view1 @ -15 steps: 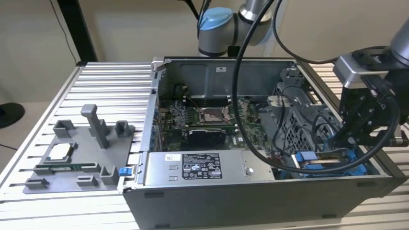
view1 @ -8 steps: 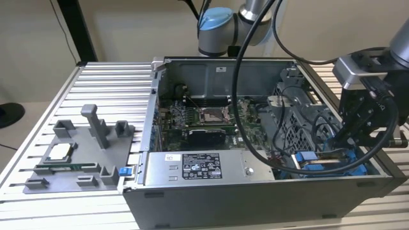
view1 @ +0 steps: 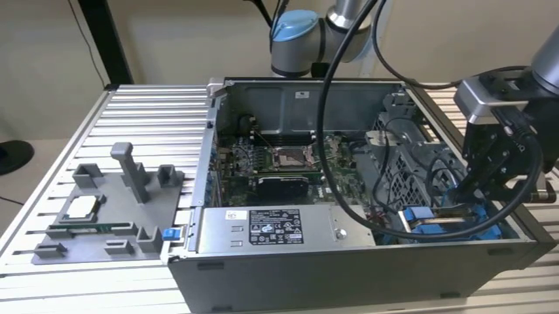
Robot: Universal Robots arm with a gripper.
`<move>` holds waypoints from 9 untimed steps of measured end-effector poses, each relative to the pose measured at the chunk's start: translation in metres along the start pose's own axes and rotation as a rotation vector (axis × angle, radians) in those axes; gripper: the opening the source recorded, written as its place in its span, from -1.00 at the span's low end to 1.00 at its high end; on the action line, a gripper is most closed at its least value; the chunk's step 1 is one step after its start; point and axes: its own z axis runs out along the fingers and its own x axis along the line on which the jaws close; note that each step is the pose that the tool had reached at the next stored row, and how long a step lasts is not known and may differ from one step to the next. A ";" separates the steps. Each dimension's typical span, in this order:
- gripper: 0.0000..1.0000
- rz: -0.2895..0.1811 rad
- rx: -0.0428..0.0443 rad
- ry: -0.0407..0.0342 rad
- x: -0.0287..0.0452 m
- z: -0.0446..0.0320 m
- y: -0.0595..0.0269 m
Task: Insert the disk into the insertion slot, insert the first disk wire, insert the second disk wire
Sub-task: 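Insert the first disk wire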
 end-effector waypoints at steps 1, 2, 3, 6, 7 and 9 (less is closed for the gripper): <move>-1.00 0.000 0.0000 0.0002 0.0001 0.0004 0.0000; -1.00 0.000 0.0000 0.0002 0.0001 0.0009 0.0000; -1.00 0.000 0.0000 0.0002 0.0002 0.0014 0.0000; -1.00 0.000 0.0000 0.0003 0.0006 0.0022 0.0000; -1.00 0.000 0.0000 0.0001 0.0011 0.0026 0.0000; -1.00 0.000 0.0000 0.0003 0.0030 0.0027 -0.0002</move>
